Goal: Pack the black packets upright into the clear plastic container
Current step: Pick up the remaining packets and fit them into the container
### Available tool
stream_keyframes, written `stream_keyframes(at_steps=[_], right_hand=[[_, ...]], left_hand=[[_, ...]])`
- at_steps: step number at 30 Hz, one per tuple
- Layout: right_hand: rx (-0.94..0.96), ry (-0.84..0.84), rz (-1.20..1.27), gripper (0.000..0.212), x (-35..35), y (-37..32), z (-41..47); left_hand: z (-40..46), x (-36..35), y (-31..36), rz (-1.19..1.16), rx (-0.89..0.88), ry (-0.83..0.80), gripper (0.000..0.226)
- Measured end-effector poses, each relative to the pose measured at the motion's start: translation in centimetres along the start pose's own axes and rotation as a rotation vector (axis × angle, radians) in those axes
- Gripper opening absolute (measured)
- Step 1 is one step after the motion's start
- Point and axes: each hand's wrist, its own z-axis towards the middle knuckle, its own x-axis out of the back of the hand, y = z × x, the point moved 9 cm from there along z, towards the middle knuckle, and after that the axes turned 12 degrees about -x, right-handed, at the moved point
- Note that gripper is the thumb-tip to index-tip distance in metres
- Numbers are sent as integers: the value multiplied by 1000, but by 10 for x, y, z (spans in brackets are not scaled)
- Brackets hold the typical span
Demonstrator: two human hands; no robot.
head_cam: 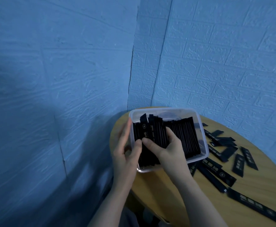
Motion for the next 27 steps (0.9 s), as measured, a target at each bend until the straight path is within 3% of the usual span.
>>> stream_keyframes(at_steps=[5,8,12,18,27], right_hand=[[-10,60,-23,10,4,5,-1],[-41,16,-44,13,0,8,-3],[-41,-20,-91,20,-1,5,-4],[-80,-37,57,22,1,11,-10],[-139,-32,114,20,2,10,-11]], left_hand=[[0,-13,5,-6,6,-116,74],[0,-15,3,3,24,-158,80],[-1,-15,2,39,-3,-169,73],[-2,-14,2,97,-53,-170,59],[-3,-13,4,67,-9,-162,58]])
